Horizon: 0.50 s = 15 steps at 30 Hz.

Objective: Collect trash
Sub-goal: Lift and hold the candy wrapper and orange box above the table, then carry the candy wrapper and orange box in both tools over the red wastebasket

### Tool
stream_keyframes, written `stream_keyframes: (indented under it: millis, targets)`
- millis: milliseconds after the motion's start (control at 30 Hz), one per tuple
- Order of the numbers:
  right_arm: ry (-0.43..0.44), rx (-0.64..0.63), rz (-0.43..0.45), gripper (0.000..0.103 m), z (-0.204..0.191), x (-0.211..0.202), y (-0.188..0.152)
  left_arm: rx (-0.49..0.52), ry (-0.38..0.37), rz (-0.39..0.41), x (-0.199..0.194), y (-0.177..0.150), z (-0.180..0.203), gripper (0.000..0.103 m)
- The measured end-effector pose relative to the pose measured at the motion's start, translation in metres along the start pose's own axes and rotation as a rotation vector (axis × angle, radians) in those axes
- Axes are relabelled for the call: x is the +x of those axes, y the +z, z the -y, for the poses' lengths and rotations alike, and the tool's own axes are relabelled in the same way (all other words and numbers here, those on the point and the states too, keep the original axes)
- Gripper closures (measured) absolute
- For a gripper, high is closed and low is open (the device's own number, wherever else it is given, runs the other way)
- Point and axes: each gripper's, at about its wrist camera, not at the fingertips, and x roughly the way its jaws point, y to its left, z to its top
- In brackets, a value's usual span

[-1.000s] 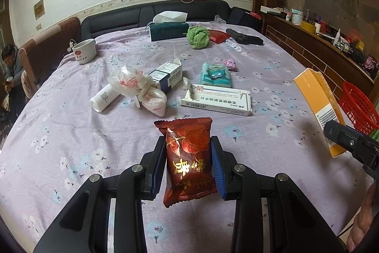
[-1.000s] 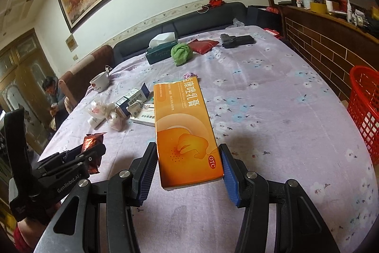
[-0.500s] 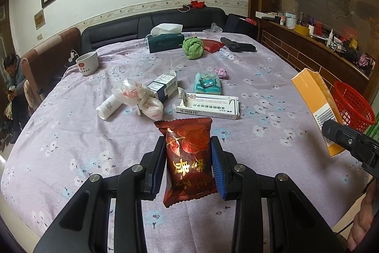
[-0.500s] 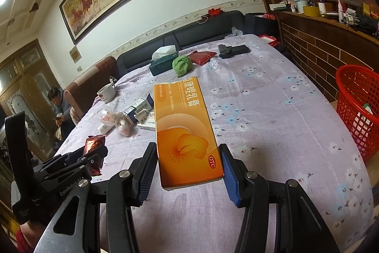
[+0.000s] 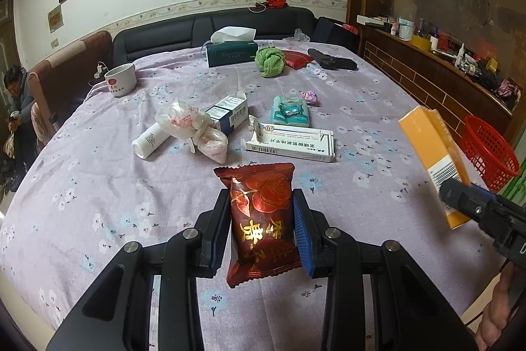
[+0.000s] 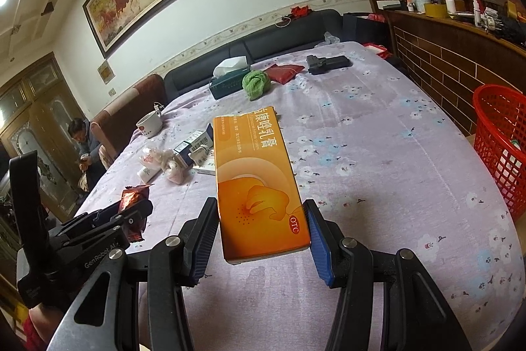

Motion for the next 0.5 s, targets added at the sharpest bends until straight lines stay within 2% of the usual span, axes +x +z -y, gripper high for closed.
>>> stream_keyframes:
  millis: [500]
  targets:
    - [0.008,-0.039,-0.042,0.047,-0.018,0.013,-0.006,-0.047,0.002,-0.001,-0.001,-0.004,-0.022,0.068]
